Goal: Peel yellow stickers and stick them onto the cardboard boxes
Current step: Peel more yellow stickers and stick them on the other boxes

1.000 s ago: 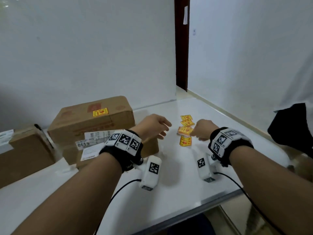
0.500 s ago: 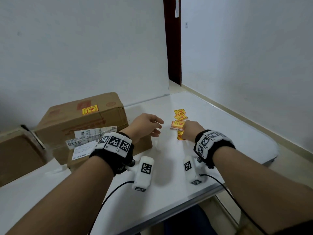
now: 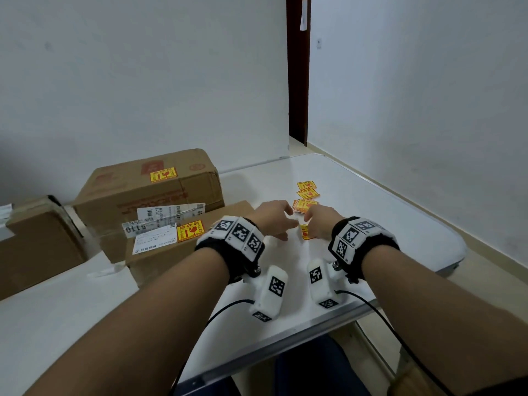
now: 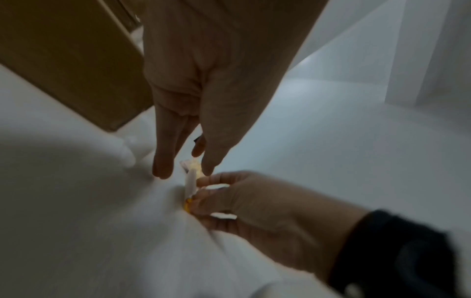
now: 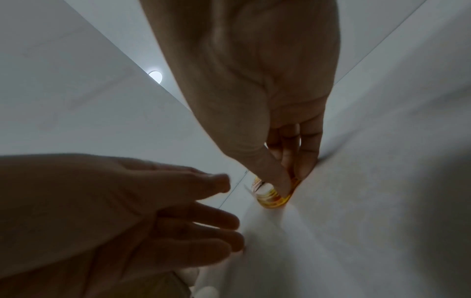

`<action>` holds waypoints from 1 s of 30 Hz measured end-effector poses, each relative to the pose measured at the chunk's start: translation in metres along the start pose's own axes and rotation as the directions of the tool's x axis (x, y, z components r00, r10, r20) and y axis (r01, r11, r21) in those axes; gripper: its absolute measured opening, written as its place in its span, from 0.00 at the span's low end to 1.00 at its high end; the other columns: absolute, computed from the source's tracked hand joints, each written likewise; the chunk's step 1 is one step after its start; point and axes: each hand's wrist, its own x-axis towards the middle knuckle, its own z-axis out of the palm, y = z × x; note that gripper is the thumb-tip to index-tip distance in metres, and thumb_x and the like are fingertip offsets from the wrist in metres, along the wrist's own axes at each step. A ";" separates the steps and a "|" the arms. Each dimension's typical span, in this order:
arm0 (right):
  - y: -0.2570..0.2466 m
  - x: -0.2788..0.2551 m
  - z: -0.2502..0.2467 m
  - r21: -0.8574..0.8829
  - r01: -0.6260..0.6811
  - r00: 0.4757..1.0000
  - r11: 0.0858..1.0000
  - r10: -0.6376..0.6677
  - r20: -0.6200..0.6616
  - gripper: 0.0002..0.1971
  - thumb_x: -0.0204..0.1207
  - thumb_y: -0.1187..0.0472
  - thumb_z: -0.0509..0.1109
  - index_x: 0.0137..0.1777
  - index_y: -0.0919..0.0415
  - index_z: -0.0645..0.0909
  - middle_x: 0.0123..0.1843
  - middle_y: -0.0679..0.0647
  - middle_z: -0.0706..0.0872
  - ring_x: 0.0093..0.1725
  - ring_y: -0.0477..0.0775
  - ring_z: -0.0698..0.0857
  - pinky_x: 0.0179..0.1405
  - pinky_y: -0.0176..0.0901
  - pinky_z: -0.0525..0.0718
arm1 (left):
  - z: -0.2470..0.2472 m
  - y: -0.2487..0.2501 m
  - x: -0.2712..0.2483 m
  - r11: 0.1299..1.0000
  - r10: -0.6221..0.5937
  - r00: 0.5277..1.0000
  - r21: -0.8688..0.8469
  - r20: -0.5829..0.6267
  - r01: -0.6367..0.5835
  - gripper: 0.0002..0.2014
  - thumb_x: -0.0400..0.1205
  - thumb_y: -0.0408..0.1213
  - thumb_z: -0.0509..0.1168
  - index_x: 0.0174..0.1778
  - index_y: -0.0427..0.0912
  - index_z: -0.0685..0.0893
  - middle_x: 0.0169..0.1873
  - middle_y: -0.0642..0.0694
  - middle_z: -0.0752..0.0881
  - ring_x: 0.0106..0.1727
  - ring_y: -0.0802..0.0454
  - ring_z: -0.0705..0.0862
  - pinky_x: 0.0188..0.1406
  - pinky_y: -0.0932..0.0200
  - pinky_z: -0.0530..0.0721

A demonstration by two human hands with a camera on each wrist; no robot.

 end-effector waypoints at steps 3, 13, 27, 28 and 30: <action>0.005 -0.002 0.001 0.041 0.018 0.999 0.999 -0.019 0.026 0.21 0.76 0.66 0.70 0.70 0.62 0.77 0.69 0.59 0.81 0.68 0.58 0.81 0.65 0.48 0.81 | 0.015 0.003 0.006 1.000 -0.002 1.000 0.027 -0.031 0.003 0.20 0.81 0.47 0.69 0.62 0.39 0.75 0.48 0.41 0.90 0.43 0.46 0.91 0.51 0.53 0.86; -0.002 0.003 -0.006 0.560 0.064 0.998 0.826 -0.039 -0.056 0.14 0.73 0.56 0.76 0.56 0.57 0.81 0.56 0.57 0.85 0.55 0.55 0.84 0.58 0.49 0.84 | -0.011 -0.005 -0.003 0.931 0.061 0.982 -0.344 -0.177 -0.120 0.17 0.77 0.27 0.72 0.60 0.38 0.79 0.43 0.41 0.86 0.41 0.44 0.89 0.50 0.49 0.90; -0.148 -0.036 0.006 0.871 0.287 0.905 0.399 -0.412 -0.109 0.12 0.81 0.63 0.68 0.63 0.63 0.84 0.54 0.59 0.89 0.49 0.49 0.87 0.52 0.41 0.85 | -0.110 -0.119 -0.113 0.629 -0.103 0.932 -0.748 -0.348 -0.210 0.09 0.82 0.26 0.66 0.56 0.29 0.84 0.45 0.36 0.90 0.44 0.49 0.90 0.44 0.61 0.89; -0.157 -0.039 0.010 0.871 0.293 0.903 0.395 -0.414 -0.117 0.12 0.81 0.63 0.68 0.62 0.64 0.84 0.54 0.59 0.90 0.48 0.49 0.87 0.49 0.39 0.86 | -0.113 -0.126 -0.119 0.621 -0.118 0.926 -0.755 -0.359 -0.213 0.09 0.81 0.26 0.66 0.57 0.29 0.83 0.45 0.37 0.90 0.43 0.49 0.90 0.43 0.62 0.89; -0.173 -0.042 0.016 0.864 0.312 0.892 0.396 -0.435 -0.123 0.12 0.81 0.63 0.68 0.60 0.66 0.84 0.52 0.59 0.90 0.45 0.47 0.88 0.40 0.30 0.86 | -0.116 -0.139 -0.131 0.605 -0.142 0.919 -0.767 -0.367 -0.212 0.09 0.81 0.27 0.67 0.56 0.31 0.84 0.46 0.36 0.90 0.46 0.48 0.89 0.45 0.61 0.88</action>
